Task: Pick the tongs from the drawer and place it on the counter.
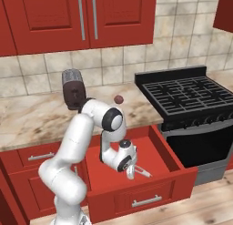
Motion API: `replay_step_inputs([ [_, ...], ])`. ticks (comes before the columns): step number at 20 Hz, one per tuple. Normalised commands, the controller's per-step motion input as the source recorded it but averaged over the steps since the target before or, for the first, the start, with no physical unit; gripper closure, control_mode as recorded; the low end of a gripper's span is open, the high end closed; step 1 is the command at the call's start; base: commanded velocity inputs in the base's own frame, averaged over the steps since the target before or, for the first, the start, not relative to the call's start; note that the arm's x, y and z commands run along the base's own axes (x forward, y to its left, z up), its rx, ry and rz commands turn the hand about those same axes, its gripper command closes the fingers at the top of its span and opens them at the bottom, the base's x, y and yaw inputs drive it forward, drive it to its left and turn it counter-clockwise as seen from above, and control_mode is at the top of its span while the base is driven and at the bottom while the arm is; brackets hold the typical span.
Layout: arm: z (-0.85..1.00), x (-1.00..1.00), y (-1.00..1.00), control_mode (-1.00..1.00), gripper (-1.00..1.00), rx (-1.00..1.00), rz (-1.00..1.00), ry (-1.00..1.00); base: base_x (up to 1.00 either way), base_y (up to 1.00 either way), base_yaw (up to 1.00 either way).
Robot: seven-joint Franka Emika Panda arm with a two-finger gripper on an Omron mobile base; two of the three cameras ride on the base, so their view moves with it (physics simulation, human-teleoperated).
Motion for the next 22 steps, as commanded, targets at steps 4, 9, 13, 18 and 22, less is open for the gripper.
replay_step_inputs([
  [4, -0.49, 0.00, -0.42, -1.00, 1.00, -0.03, 0.14, 0.08, 0.00, 0.00, 0.00],
  [9, -0.09, 0.00, -0.40, -1.00, 1.00, 0.01, 0.07, 0.13, 0.00, 0.00, 0.00],
  [13, 0.13, 0.00, -0.62, -1.00, 1.00, 0.14, 0.01, 0.10, 0.00, 0.00, 0.00],
  [18, 0.55, 0.01, -0.85, -1.00, 1.00, 0.33, 0.00, -0.01, 0.00, 0.00, 0.00],
  [22, 0.96, 0.08, -0.81, -1.00, 1.00, 0.43, 0.00, -0.16, 0.00, 0.00, 0.00],
])
